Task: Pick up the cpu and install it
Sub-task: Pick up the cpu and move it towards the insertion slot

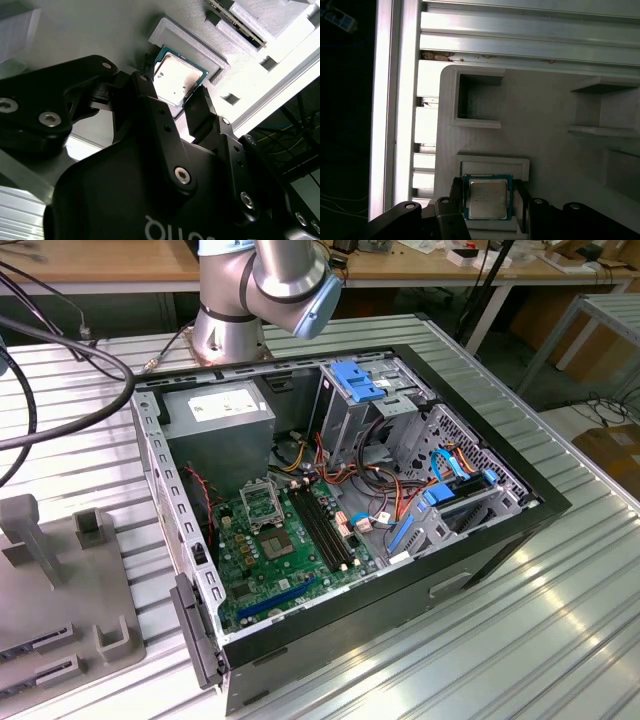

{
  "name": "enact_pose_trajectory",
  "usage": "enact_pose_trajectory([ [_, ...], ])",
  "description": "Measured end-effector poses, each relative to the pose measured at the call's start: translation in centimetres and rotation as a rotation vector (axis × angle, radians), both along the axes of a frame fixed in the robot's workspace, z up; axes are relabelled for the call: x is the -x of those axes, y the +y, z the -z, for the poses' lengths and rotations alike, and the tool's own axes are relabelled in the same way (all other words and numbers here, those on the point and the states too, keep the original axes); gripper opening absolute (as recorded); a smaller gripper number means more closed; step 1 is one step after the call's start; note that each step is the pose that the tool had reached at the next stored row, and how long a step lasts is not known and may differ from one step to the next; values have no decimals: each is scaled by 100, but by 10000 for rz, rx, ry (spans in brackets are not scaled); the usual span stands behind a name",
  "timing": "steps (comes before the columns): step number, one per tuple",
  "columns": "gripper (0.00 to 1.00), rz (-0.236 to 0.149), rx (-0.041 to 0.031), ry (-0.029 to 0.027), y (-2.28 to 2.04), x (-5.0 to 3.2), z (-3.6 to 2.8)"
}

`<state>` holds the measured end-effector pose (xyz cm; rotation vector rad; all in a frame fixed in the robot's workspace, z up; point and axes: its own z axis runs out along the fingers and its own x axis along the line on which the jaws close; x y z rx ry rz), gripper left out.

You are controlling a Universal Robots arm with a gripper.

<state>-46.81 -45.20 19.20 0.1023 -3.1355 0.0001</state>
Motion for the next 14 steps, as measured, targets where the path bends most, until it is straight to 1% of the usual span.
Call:
enact_pose_trajectory([
  [2, 47, 0, 0, 0, 0, 0, 0],
  [8, 47, 40, -2, -1, 1, -7, 1],
  [14, 47, 202, -1, 29, 0, -20, -13],
])
